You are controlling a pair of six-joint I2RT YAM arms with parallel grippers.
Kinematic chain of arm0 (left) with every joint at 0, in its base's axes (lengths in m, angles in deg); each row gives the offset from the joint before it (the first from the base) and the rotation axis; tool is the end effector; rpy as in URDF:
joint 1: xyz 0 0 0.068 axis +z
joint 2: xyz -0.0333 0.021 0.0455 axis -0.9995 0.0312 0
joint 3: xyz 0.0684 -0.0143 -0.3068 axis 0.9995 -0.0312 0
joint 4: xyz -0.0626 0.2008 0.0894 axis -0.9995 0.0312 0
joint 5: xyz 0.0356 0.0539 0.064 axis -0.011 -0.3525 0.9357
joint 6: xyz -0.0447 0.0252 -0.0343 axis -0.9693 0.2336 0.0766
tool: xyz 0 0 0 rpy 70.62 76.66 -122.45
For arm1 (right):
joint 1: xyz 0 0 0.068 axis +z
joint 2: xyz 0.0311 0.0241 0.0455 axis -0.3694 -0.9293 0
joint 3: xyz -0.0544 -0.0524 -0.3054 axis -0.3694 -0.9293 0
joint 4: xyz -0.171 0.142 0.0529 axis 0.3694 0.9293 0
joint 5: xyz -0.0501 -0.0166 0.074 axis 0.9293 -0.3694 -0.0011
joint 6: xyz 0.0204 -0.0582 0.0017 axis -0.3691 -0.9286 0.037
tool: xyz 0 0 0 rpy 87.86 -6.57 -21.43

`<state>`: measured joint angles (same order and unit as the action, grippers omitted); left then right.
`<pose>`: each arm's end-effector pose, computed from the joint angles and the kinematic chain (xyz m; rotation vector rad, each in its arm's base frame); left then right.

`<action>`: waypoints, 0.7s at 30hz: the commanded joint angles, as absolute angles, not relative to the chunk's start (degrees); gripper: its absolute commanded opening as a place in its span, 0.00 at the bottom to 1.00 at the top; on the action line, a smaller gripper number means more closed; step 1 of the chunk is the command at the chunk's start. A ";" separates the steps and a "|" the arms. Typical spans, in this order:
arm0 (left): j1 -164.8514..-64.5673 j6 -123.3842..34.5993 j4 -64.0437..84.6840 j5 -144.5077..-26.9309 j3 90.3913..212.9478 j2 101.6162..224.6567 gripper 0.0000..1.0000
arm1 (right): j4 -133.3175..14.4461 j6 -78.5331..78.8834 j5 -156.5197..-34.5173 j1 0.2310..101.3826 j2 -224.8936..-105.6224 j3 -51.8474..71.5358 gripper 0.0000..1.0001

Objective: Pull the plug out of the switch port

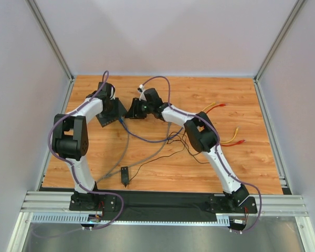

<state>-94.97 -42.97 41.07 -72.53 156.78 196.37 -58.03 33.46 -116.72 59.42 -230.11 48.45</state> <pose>0.3862 -0.0417 0.2424 -0.1076 2.6096 0.0080 0.4446 0.3725 0.1628 -0.2768 2.3708 1.2682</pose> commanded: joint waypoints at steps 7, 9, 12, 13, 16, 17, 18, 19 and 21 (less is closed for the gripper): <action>-94.71 -43.62 39.76 -73.59 157.28 195.04 0.60 | -63.37 39.76 -116.80 60.53 -234.29 54.18 0.43; -94.71 -43.53 39.84 -73.50 157.37 195.22 0.60 | -63.72 40.47 -116.62 60.62 -235.95 55.67 0.43; -94.71 -43.54 39.76 -73.50 157.46 195.31 0.60 | -63.72 42.66 -116.44 61.14 -238.67 58.92 0.43; -94.71 -43.54 39.67 -73.50 157.46 195.31 0.60 | -63.46 43.10 -116.44 61.23 -239.38 60.06 0.43; -94.71 -43.54 39.67 -73.77 157.63 195.92 0.59 | -63.28 43.98 -116.27 61.67 -240.80 61.48 0.43; -94.71 -43.54 39.67 -73.77 157.72 196.01 0.60 | -63.28 44.07 -115.74 61.76 -240.62 61.21 0.43; -94.71 -43.54 39.93 -73.85 157.90 196.10 0.59 | -63.72 44.07 -115.56 61.67 -240.45 59.82 0.43; -94.71 -43.45 40.11 -73.59 157.99 196.36 0.60 | -63.90 43.99 -115.30 61.58 -240.19 59.28 0.43; -94.63 -43.45 40.02 -73.59 157.81 196.19 0.60 | -64.60 44.33 -115.21 61.58 -239.66 57.79 0.43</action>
